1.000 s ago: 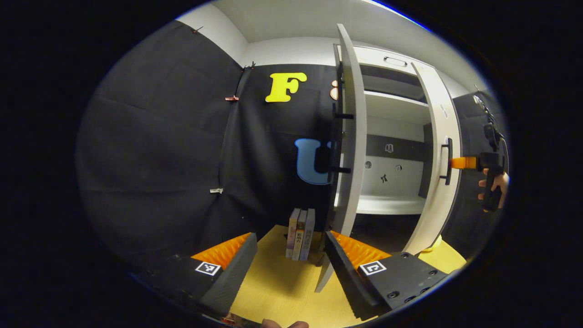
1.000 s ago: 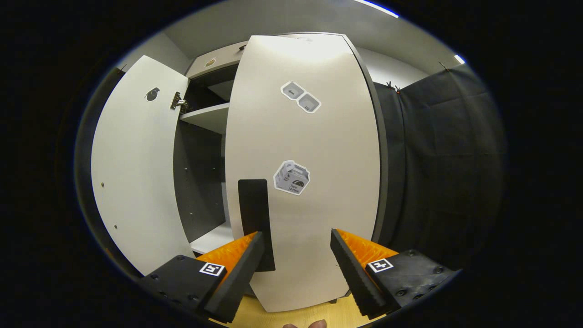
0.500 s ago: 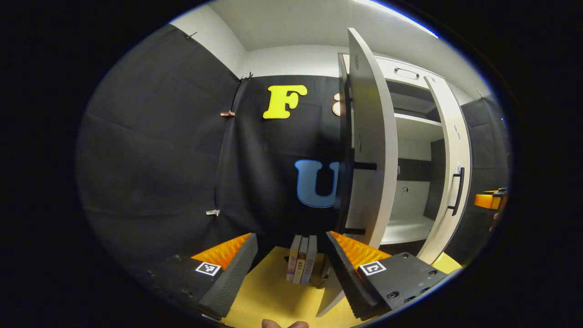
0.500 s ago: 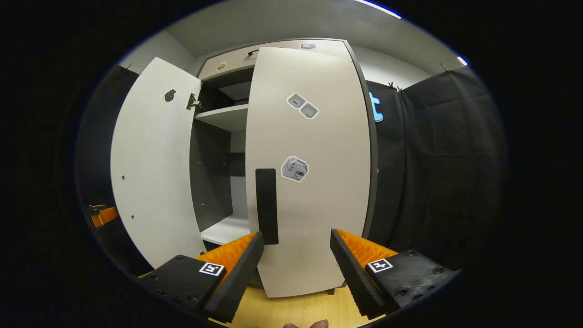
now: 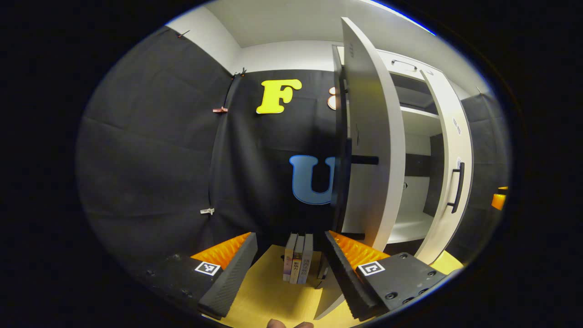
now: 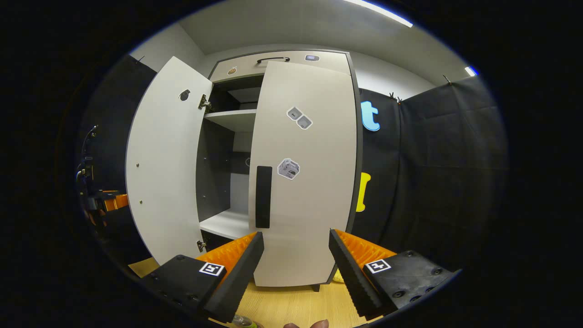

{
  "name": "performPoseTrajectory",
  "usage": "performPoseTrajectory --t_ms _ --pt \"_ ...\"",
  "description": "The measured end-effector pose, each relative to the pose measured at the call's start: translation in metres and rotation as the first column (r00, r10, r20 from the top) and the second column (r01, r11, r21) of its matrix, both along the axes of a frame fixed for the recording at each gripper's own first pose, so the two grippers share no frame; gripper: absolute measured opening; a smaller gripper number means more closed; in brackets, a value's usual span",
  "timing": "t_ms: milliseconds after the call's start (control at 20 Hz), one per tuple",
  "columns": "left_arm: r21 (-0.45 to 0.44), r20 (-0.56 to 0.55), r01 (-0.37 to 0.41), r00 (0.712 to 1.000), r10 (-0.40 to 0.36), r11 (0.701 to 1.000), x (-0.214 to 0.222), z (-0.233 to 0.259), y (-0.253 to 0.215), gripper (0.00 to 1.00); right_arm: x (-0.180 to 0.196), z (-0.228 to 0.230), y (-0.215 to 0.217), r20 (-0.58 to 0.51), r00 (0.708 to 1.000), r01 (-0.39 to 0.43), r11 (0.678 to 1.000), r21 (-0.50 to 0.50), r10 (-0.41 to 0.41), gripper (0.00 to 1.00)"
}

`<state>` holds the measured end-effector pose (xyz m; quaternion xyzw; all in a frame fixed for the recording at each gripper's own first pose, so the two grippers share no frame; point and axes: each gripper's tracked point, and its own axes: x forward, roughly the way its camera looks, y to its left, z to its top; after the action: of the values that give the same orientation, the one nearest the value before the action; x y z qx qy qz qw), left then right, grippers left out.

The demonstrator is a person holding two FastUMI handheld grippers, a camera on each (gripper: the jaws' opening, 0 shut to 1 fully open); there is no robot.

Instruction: Grasp the bottle in the cabinet with the left hand and place it on the coaster, then close the right door with the right hand and the left door with the left hand.

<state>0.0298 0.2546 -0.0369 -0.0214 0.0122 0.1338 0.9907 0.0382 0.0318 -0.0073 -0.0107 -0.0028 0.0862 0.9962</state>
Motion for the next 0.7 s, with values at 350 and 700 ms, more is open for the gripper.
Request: performPoseTrajectory --t_ms 350,700 --pt "-0.021 0.002 0.035 0.999 -0.035 0.999 -0.003 -0.001 -0.022 0.92 -0.009 -0.009 -0.006 -0.026 1.0 -0.003 0.999 0.032 0.004 0.96" --pt "-0.006 0.004 0.135 0.991 -0.135 0.991 0.0 0.003 -0.073 0.92 -0.011 -0.01 -0.019 -0.028 1.0 0.011 0.999 0.032 -0.01 0.96"
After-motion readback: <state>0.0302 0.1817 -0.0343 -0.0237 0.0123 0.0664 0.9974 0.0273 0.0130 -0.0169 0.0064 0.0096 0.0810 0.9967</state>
